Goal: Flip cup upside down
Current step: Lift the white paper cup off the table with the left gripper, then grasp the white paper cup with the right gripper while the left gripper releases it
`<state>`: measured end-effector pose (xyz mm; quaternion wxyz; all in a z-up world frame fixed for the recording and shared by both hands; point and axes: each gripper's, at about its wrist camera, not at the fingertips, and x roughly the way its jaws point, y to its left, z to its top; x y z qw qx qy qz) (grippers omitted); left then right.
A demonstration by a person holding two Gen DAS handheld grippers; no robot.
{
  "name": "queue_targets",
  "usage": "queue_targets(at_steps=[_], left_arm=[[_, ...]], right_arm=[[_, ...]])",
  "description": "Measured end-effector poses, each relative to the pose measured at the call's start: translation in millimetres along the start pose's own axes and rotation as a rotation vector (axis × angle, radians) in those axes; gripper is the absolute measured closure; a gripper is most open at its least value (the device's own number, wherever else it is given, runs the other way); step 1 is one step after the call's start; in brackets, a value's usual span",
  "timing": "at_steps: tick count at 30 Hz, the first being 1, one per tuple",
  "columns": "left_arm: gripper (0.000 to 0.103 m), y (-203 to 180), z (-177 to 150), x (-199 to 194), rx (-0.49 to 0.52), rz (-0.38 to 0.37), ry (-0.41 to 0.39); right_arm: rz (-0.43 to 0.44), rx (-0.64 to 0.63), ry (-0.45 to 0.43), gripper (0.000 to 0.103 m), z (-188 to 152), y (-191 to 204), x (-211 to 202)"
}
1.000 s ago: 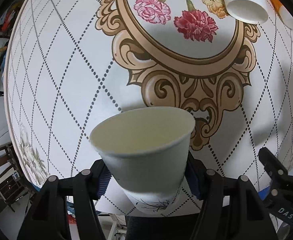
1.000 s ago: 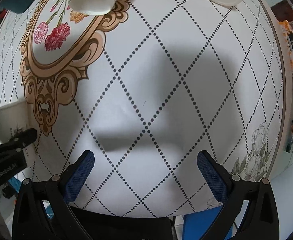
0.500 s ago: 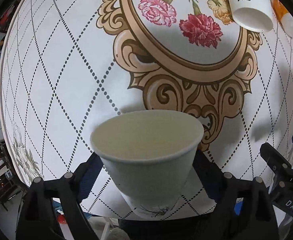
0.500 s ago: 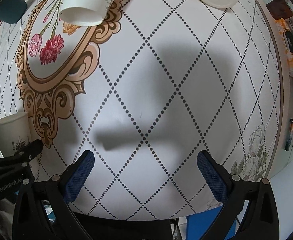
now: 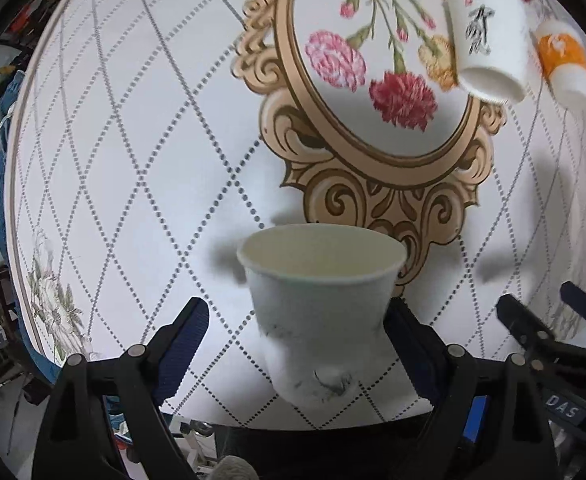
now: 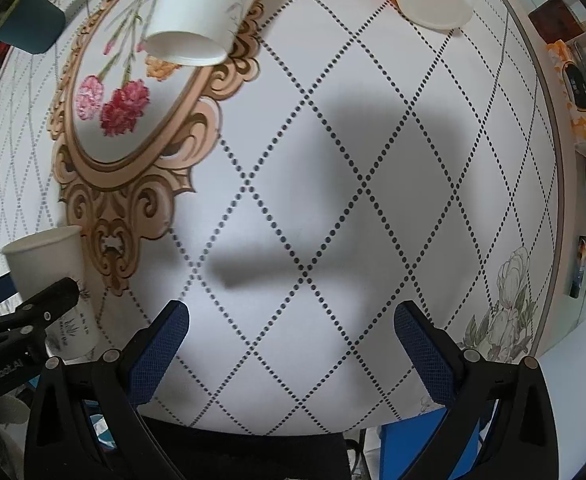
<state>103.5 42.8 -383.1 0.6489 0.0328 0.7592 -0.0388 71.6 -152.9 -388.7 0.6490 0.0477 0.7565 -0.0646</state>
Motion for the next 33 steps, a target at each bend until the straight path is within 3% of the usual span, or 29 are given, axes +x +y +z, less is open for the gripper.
queue_targets(at_steps=[6,11,19,27,33], left_arm=[[0.014,24.1,-12.0,-53.7,-0.033,-0.036,-0.094],[0.014,43.1,-34.3,-91.8,-0.071,-0.02,-0.15],[0.014,84.9,-51.0,-78.5,-0.167,0.008,-0.151],[0.014,138.7,-65.6,-58.5,-0.243,-0.006,-0.139],[0.014,167.9,-73.2,-38.4,-0.291,-0.012,-0.13]], right_arm=[[0.051,-0.015,-0.039,0.0,-13.9,16.5,-37.8],[0.09,-0.04,-0.066,0.0,-24.8,33.0,-70.2],[0.105,-0.125,-0.088,0.0,-37.0,67.2,-95.0],[0.033,-0.24,-0.082,0.0,-30.0,119.5,-88.1],[-0.044,-0.409,-0.066,0.0,-27.5,160.7,-82.8]])
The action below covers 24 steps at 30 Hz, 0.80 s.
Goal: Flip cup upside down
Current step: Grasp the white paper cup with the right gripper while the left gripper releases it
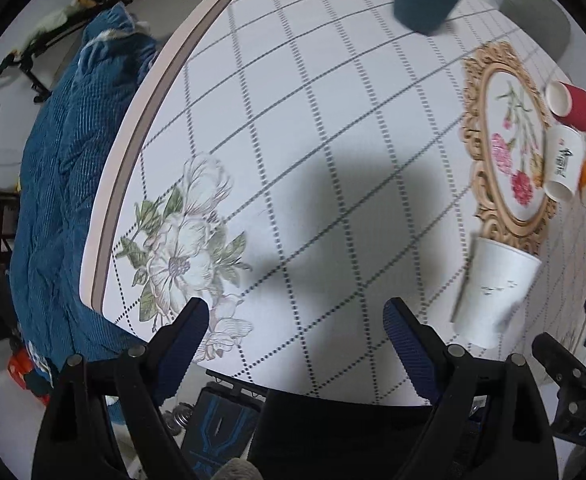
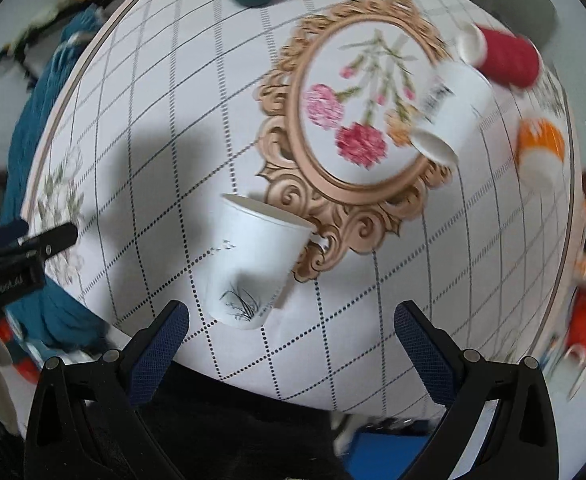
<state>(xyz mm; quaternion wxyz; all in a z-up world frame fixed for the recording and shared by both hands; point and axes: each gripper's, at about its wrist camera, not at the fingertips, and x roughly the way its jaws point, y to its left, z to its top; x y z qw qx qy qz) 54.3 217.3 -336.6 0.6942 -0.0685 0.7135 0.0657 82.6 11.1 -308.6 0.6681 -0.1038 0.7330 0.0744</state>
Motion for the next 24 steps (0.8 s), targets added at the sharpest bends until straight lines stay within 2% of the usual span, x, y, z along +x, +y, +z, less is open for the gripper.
queue_targets(at_steps=[6,9,11,15,19,24], left_arm=[[0.014,19.6,-9.3,20.6,-0.055,-0.014,0.04],[0.014,22.1,-12.4,25.3,-0.066,-0.01,0.041],[0.014,23.4,-14.1,28.7,-0.079,-0.005,0.042],[0.014,26.0,-15.4,36.1,-0.116,-0.006,0.048],[0.014,23.9,-18.4,43.6,-0.138,-0.005,0.057],[0.014,24.0,-19.8,50.3,-0.154,-0.001,0.07]], right_arm=[[-0.066,-0.207,0.028,0.0,13.3,30.4,0.4],[-0.094,-0.35,0.044,0.0,16.4,45.3,0.9],[-0.143,-0.489,0.043,0.0,15.0,57.6,1.3],[-0.296,-0.911,-0.003,0.0,-3.9,86.0,5.7],[-0.494,-1.412,-0.057,0.0,-41.8,100.1,21.8],[-0.63,-1.876,-0.006,0.0,-72.9,91.6,46.4]])
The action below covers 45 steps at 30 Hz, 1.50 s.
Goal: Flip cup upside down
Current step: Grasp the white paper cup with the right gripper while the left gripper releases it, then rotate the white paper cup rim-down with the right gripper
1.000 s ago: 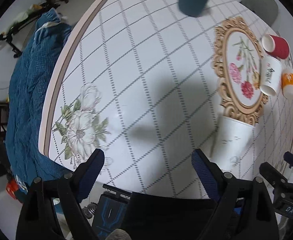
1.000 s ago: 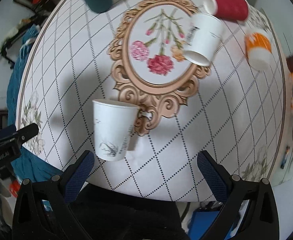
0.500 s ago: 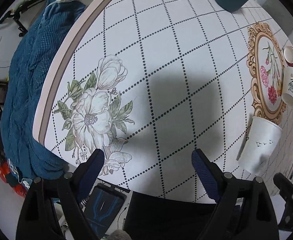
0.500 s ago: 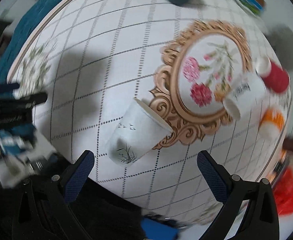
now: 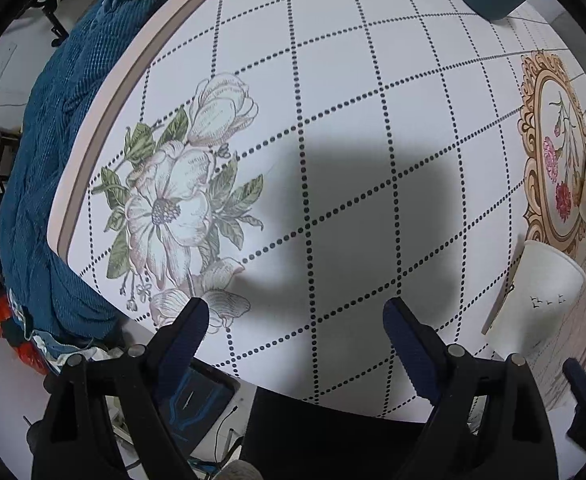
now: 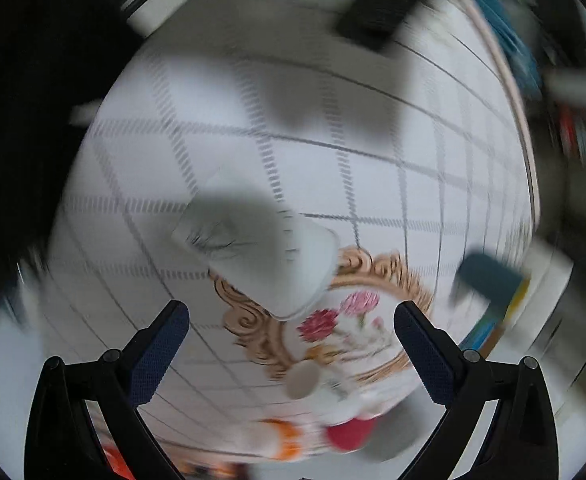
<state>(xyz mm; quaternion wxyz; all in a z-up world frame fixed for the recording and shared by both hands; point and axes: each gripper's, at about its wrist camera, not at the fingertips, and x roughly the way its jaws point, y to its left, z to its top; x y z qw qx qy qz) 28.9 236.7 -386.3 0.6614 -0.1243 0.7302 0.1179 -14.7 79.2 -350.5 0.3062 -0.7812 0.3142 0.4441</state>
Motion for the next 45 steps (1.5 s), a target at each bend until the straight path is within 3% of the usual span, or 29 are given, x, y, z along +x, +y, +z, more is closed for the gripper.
queue_targets(at_steps=[8,12,19,31,34,39,45], left_arm=[[0.014,8.2,-2.6,11.1,-0.043,-0.008,0.02],[0.014,7.2,-6.6,13.4,-0.061,-0.016,0.025],[0.014,11.9,-2.7,17.3,-0.067,-0.015,0.032],[0.014,12.3,1.4,27.9,-0.055,-0.014,0.058],[0.014,10.8,5.1,26.8,-0.052,-0.014,0.06],[0.014,8.6,12.2,26.1,-0.041,-0.014,0.061],[0.014,5.8,16.7,24.4,-0.027,-0.006,0.062]], right_arm=[[-0.173,-0.554,-0.023,0.002,-8.1,38.0,23.2],[-0.207,-0.71,-0.028,0.003,-11.0,42.7,34.0],[-0.203,-0.838,-0.056,0.007,-8.2,58.8,48.4],[-0.171,-0.849,-0.069,0.016,4.7,65.2,62.0],[-0.16,-0.836,-0.062,0.026,6.3,60.3,67.6],[-0.142,-0.774,-0.07,0.038,18.2,58.6,72.9],[-0.111,-0.67,-0.094,0.039,23.5,59.2,73.6]])
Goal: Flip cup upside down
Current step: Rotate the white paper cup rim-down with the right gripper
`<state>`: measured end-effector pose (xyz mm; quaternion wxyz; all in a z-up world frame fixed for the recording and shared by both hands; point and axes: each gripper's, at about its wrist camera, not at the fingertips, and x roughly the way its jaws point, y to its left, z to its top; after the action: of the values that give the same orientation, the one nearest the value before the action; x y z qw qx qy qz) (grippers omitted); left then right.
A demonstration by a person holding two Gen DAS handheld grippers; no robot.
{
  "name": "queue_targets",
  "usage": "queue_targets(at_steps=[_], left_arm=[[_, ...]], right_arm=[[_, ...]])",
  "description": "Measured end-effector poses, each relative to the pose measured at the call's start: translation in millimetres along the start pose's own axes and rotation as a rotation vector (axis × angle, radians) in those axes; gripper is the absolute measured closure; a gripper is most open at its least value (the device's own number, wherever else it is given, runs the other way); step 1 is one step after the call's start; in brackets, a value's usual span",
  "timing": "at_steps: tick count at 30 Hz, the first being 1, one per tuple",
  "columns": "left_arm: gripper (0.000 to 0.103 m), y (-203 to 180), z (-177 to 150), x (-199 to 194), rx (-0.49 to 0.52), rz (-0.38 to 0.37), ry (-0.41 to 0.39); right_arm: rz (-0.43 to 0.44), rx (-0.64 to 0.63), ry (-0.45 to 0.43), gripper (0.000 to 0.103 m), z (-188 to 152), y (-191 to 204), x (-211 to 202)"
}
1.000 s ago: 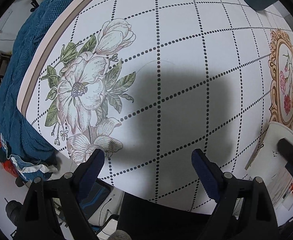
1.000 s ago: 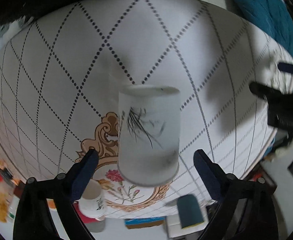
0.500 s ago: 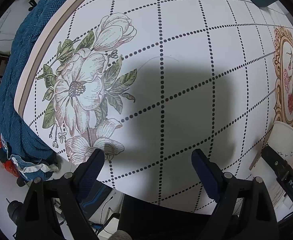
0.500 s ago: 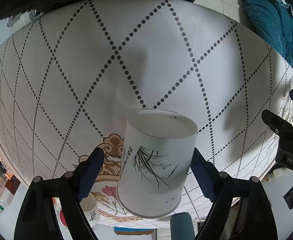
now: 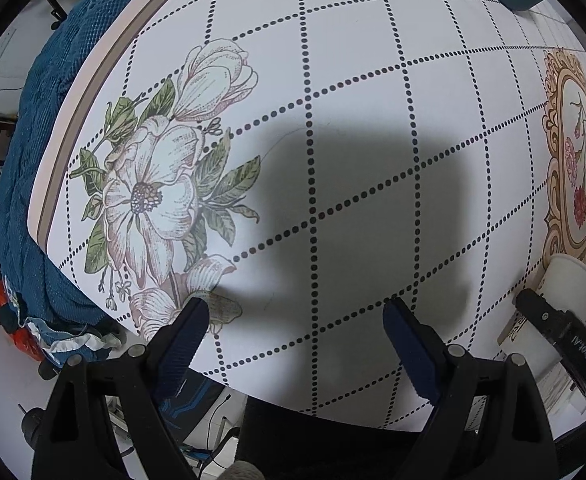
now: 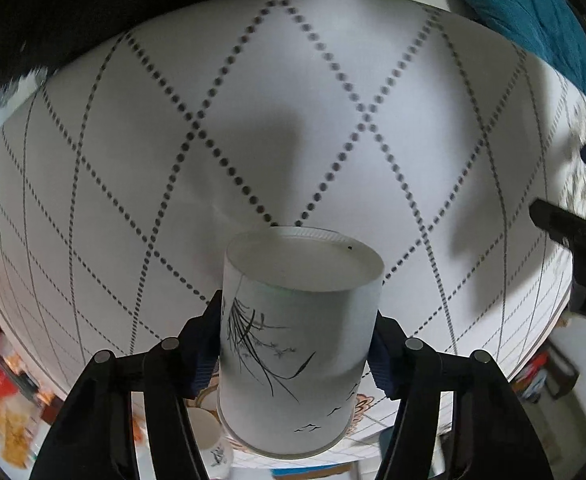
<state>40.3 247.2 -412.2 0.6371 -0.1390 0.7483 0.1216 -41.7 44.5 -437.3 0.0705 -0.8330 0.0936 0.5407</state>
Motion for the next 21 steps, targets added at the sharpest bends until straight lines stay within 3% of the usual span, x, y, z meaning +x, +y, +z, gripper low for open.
queue_targets(at_steps=[9,21], left_arm=[[0.014,-7.5,19.4,-6.1,0.036,0.012,-0.007],[0.014,-33.7,59.2,-25.2,0.148,0.037,-0.034]], right_arm=[[0.13,0.359,-0.006,0.039,-16.9,-37.7,1.2],[0.479,1.114,0.004,0.039,-78.9,-72.6,29.0]])
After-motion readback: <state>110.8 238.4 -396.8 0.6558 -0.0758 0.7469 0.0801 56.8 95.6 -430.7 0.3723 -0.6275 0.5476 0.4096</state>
